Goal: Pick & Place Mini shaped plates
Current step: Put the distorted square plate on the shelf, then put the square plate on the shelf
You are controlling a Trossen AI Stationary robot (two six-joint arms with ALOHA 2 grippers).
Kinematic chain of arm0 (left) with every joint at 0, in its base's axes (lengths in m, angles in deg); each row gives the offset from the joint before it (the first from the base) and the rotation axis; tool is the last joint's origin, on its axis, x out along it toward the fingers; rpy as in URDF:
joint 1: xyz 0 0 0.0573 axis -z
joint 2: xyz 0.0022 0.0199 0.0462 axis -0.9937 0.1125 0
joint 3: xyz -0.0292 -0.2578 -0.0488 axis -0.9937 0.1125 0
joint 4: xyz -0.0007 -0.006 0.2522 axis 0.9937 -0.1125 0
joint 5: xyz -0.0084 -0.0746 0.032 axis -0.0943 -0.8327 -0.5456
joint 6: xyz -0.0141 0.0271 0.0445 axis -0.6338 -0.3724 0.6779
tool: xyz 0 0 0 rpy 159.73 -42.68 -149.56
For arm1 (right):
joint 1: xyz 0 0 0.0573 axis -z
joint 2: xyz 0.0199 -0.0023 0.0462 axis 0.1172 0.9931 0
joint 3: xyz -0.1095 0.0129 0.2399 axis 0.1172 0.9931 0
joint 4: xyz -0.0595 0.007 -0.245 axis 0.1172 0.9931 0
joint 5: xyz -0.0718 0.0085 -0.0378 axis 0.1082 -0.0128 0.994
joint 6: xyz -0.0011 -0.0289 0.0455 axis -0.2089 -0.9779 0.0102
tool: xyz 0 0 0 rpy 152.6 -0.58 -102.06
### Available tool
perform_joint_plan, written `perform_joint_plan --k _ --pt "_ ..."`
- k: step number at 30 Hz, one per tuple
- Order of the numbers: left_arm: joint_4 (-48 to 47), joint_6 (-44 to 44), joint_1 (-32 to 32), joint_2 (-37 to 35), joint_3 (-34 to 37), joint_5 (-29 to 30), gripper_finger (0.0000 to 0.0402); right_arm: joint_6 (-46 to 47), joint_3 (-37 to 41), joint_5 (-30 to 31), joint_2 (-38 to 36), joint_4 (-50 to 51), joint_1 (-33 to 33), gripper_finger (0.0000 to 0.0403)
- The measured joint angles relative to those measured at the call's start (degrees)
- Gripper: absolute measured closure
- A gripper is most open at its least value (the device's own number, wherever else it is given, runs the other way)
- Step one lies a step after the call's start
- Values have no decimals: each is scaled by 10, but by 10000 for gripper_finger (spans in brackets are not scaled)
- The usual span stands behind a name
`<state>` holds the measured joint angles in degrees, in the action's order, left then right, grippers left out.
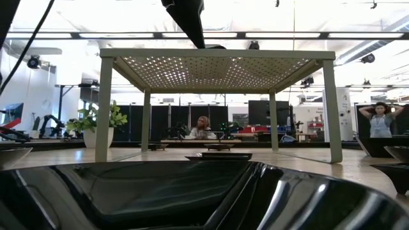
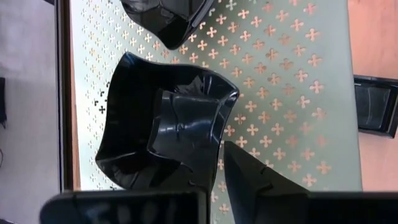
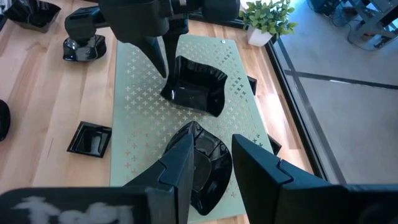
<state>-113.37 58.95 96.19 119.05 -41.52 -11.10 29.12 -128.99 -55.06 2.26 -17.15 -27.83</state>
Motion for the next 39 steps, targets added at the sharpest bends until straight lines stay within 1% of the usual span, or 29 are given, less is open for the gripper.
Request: perform_joint_plan --k 5,15,27,33,39 --pt "3 3 0 0 0 0 355 0 0 0 0 0 0 298" --pt "0 1 0 0 -2 5 355 0 0 0 0 0 0 298" --pt "-3 -3 0 -14 -60 7 355 0 0 0 0 0 0 298" --pt "-22 -46 3 -44 -67 9 355 25 0 0 -5 2 0 298" --pt "-77 -100 21 -76 -66 12 355 41 15 0 -26 9 0 298"
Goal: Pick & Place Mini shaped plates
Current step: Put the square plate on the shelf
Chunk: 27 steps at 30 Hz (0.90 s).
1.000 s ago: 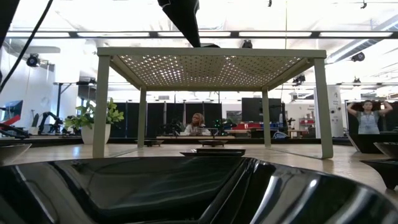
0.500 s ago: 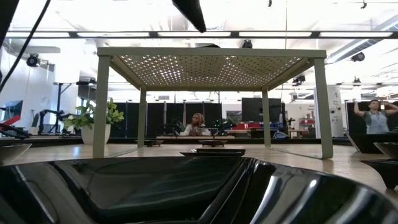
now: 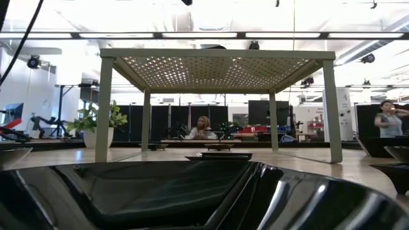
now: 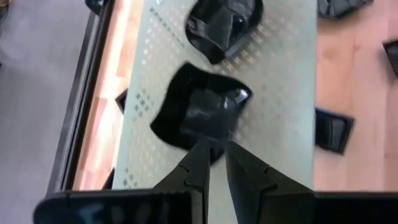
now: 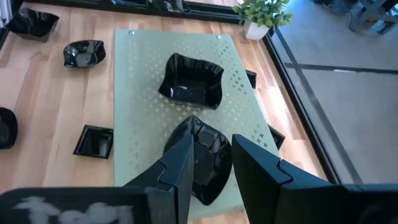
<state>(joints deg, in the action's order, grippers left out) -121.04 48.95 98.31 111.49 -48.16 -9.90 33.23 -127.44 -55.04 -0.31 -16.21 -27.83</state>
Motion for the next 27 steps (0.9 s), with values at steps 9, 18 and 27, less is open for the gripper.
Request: perform_joint_plan --k 9,18,27 --pt "-84 -83 82 -10 1 61 355 13 22 0 -22 1 0 298" --pt "-144 -240 105 -49 57 195 355 15 41 0 -28 -8 0 298" --pt "-144 -412 29 -188 214 205 355 30 42 -1 -28 -9 0 298"
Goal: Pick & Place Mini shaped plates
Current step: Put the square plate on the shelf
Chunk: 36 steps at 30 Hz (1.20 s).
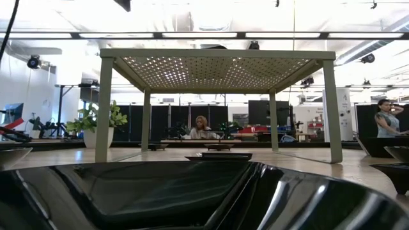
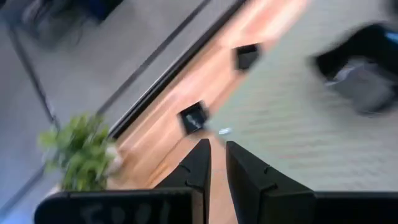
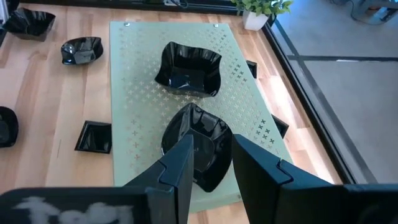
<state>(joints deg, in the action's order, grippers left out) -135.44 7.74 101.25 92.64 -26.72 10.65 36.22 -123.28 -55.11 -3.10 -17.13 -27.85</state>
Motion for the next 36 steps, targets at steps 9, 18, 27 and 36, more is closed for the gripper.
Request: perform_joint_plan --k 9,18,27,36 --pt "87 -52 -119 -122 188 -13 355 0 -1 0 0 -1 0 298" --pt "258 68 -216 -163 311 -95 355 11 -1 0 0 -1 0 298" --pt "417 183 -324 -162 370 -207 355 11 -1 0 0 -13 0 298" --pt "533 236 -430 -155 420 -346 355 11 0 0 0 -13 0 298"
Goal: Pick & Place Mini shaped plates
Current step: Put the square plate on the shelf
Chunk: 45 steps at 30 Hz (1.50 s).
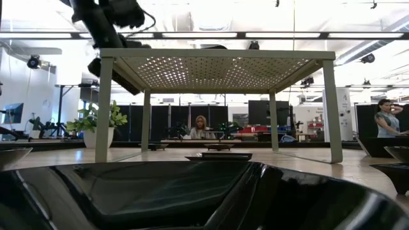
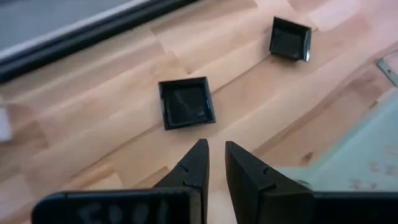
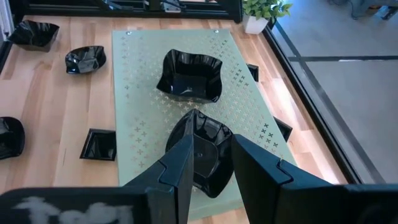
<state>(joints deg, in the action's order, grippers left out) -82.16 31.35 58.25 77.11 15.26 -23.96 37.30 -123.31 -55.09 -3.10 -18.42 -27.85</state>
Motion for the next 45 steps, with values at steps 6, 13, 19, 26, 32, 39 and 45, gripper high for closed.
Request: perform_joint_plan --k 6,13,19,26,32,39,45 --pt "49 6 -48 13 46 -44 355 0 0 0 0 -1 0 298" --pt "105 12 -94 33 87 -71 355 -2 0 0 0 -1 0 298" --pt "178 20 -123 56 115 -83 355 -2 0 1 0 -1 0 298" --pt "220 29 -137 105 118 -83 355 -2 0 1 0 -1 0 298" --pt "264 30 -139 154 116 -95 355 -2 0 1 0 -1 0 298" --pt "297 45 -140 197 115 -97 355 -2 0 4 0 -1 0 298" --pt "311 55 -140 208 115 -97 355 -5 0 4 0 -1 0 298"
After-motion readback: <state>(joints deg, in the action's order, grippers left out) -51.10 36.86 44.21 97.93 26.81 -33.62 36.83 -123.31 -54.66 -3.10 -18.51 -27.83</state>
